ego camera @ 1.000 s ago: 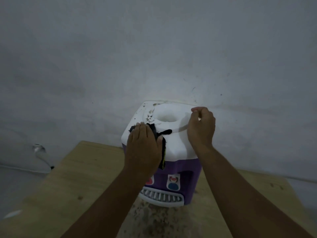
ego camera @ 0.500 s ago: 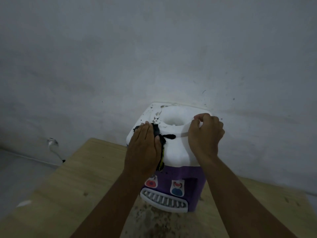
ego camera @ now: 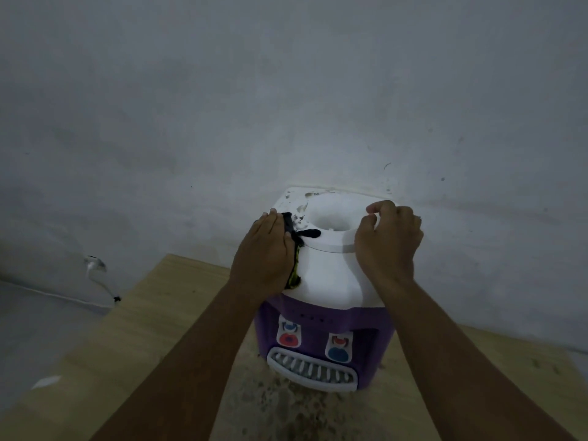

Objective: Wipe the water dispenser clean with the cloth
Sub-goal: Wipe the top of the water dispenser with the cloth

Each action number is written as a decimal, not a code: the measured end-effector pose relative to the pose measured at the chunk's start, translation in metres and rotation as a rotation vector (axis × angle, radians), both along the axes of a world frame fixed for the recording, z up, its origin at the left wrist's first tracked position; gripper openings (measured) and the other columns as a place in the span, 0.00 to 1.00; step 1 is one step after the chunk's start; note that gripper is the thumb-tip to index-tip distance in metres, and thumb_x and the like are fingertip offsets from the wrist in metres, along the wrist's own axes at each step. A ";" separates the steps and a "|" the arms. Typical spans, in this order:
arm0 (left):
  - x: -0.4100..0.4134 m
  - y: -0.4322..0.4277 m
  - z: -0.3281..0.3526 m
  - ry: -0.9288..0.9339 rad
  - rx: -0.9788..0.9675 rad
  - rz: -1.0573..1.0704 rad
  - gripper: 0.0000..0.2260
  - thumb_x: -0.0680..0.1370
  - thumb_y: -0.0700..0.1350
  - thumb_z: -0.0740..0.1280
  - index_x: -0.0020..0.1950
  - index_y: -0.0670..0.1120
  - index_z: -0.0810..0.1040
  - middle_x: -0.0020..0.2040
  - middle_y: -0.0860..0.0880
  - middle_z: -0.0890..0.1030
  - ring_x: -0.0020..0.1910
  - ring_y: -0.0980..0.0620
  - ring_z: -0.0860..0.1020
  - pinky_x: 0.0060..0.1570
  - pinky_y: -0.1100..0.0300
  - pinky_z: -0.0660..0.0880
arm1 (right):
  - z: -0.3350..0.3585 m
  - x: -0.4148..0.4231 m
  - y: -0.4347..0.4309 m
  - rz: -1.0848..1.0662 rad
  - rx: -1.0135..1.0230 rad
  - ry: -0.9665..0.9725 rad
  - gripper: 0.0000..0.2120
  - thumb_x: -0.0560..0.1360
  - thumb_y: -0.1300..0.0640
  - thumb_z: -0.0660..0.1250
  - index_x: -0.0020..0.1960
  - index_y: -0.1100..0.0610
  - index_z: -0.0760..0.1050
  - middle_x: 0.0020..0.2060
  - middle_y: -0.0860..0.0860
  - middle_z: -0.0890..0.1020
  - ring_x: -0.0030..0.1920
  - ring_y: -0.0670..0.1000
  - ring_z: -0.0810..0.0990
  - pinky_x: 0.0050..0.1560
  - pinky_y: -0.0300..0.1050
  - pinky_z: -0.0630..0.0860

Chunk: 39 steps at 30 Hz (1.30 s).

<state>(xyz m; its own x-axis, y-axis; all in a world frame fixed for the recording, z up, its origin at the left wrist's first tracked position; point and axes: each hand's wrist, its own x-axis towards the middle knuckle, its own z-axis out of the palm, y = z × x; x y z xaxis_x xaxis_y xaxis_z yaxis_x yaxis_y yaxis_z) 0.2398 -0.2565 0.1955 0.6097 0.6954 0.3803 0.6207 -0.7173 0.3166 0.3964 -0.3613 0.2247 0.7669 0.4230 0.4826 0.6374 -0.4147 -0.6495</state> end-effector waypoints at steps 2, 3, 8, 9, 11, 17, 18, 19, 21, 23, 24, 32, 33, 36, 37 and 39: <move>0.000 0.008 -0.001 0.003 0.017 -0.033 0.37 0.75 0.55 0.36 0.75 0.35 0.61 0.76 0.38 0.63 0.76 0.45 0.60 0.76 0.60 0.48 | 0.000 0.000 0.001 -0.025 0.011 0.021 0.11 0.77 0.58 0.59 0.56 0.54 0.76 0.56 0.54 0.75 0.61 0.55 0.69 0.63 0.50 0.63; 0.000 0.011 -0.001 0.002 0.006 -0.040 0.36 0.76 0.55 0.37 0.75 0.35 0.61 0.76 0.38 0.63 0.76 0.44 0.60 0.75 0.61 0.47 | 0.001 0.000 0.002 -0.039 0.016 0.031 0.11 0.77 0.58 0.59 0.56 0.54 0.76 0.56 0.54 0.75 0.61 0.55 0.69 0.63 0.50 0.63; 0.000 0.026 0.006 0.010 -0.066 -0.106 0.34 0.76 0.53 0.40 0.76 0.36 0.60 0.77 0.39 0.61 0.77 0.45 0.58 0.77 0.59 0.48 | 0.004 -0.002 0.008 -0.108 0.035 0.095 0.11 0.77 0.59 0.58 0.57 0.54 0.76 0.58 0.56 0.74 0.63 0.56 0.67 0.64 0.51 0.62; -0.001 0.030 0.006 0.012 -0.060 -0.129 0.34 0.76 0.54 0.39 0.75 0.35 0.60 0.76 0.38 0.62 0.77 0.44 0.58 0.77 0.58 0.49 | 0.003 -0.003 0.010 -0.117 0.039 0.095 0.11 0.77 0.59 0.58 0.56 0.54 0.76 0.58 0.56 0.74 0.63 0.57 0.67 0.64 0.51 0.62; -0.001 0.034 0.010 0.033 -0.049 -0.166 0.33 0.77 0.52 0.39 0.75 0.34 0.61 0.76 0.37 0.62 0.77 0.44 0.59 0.75 0.60 0.47 | 0.002 -0.005 0.012 -0.133 0.050 0.084 0.11 0.77 0.59 0.59 0.56 0.54 0.76 0.57 0.56 0.74 0.62 0.57 0.67 0.63 0.50 0.63; 0.009 0.052 0.015 0.029 -0.177 -0.179 0.21 0.84 0.43 0.49 0.76 0.37 0.60 0.78 0.40 0.58 0.78 0.47 0.55 0.75 0.60 0.47 | -0.002 -0.010 0.011 -0.148 0.058 0.004 0.11 0.76 0.59 0.59 0.53 0.56 0.77 0.54 0.55 0.75 0.59 0.55 0.68 0.59 0.49 0.64; 0.012 0.056 0.015 0.022 -0.203 -0.187 0.21 0.84 0.43 0.49 0.76 0.38 0.61 0.78 0.40 0.58 0.78 0.47 0.55 0.76 0.60 0.48 | -0.002 -0.012 0.010 -0.151 0.060 -0.006 0.10 0.76 0.59 0.59 0.53 0.56 0.77 0.53 0.55 0.75 0.58 0.55 0.68 0.58 0.48 0.64; 0.013 0.060 0.015 0.024 -0.224 -0.191 0.20 0.84 0.43 0.49 0.75 0.38 0.61 0.78 0.40 0.58 0.78 0.47 0.55 0.76 0.59 0.49 | -0.003 -0.013 0.010 -0.157 0.064 -0.012 0.10 0.76 0.58 0.59 0.53 0.56 0.77 0.53 0.55 0.75 0.58 0.55 0.69 0.58 0.47 0.64; 0.018 0.068 0.016 0.033 -0.260 -0.196 0.20 0.84 0.44 0.49 0.75 0.39 0.62 0.78 0.41 0.58 0.78 0.47 0.55 0.76 0.55 0.51 | -0.003 -0.015 0.008 -0.175 0.076 -0.018 0.10 0.76 0.58 0.59 0.53 0.57 0.78 0.53 0.55 0.75 0.57 0.54 0.68 0.57 0.47 0.63; 0.021 0.073 0.018 0.033 -0.301 -0.190 0.20 0.84 0.44 0.49 0.74 0.39 0.65 0.78 0.41 0.59 0.78 0.47 0.56 0.76 0.53 0.54 | -0.002 -0.016 0.009 -0.170 0.075 -0.025 0.11 0.76 0.57 0.59 0.52 0.57 0.78 0.52 0.54 0.75 0.57 0.54 0.68 0.56 0.46 0.63; 0.022 0.075 0.019 0.027 -0.314 -0.190 0.19 0.84 0.44 0.49 0.72 0.39 0.66 0.78 0.41 0.59 0.78 0.47 0.56 0.75 0.53 0.55 | -0.003 -0.017 0.009 -0.169 0.071 -0.032 0.11 0.76 0.56 0.59 0.52 0.57 0.78 0.52 0.54 0.75 0.56 0.53 0.68 0.55 0.45 0.62; 0.036 0.089 0.021 -0.101 -0.323 -0.106 0.17 0.82 0.45 0.54 0.70 0.46 0.73 0.77 0.44 0.58 0.76 0.45 0.57 0.74 0.52 0.53 | -0.006 -0.011 0.013 -0.167 0.074 -0.029 0.09 0.77 0.55 0.60 0.50 0.57 0.78 0.47 0.50 0.72 0.50 0.48 0.64 0.53 0.43 0.62; 0.040 0.091 0.020 -0.110 -0.264 -0.056 0.16 0.81 0.46 0.55 0.66 0.49 0.76 0.75 0.45 0.60 0.74 0.46 0.58 0.72 0.51 0.53 | -0.006 -0.011 0.013 -0.162 0.081 -0.015 0.09 0.77 0.55 0.60 0.49 0.57 0.78 0.46 0.50 0.72 0.50 0.48 0.64 0.52 0.43 0.62; 0.048 0.096 0.020 -0.106 -0.152 -0.028 0.14 0.80 0.46 0.57 0.57 0.49 0.81 0.61 0.47 0.69 0.62 0.47 0.67 0.61 0.54 0.61 | -0.006 -0.009 0.011 -0.149 0.119 0.010 0.08 0.76 0.56 0.60 0.47 0.56 0.78 0.45 0.50 0.75 0.49 0.47 0.66 0.50 0.42 0.64; 0.050 0.098 0.019 -0.120 -0.157 -0.041 0.13 0.79 0.45 0.58 0.55 0.47 0.82 0.58 0.46 0.70 0.59 0.46 0.69 0.58 0.55 0.64 | -0.006 -0.009 0.010 -0.144 0.129 0.015 0.08 0.76 0.56 0.60 0.47 0.56 0.78 0.44 0.49 0.75 0.49 0.47 0.67 0.50 0.42 0.65; 0.051 0.101 0.019 -0.205 -0.188 -0.056 0.12 0.78 0.45 0.60 0.51 0.44 0.82 0.54 0.44 0.73 0.55 0.44 0.72 0.54 0.54 0.71 | -0.005 -0.010 0.010 -0.130 0.140 0.029 0.07 0.77 0.57 0.60 0.45 0.56 0.77 0.42 0.48 0.74 0.48 0.47 0.68 0.48 0.41 0.65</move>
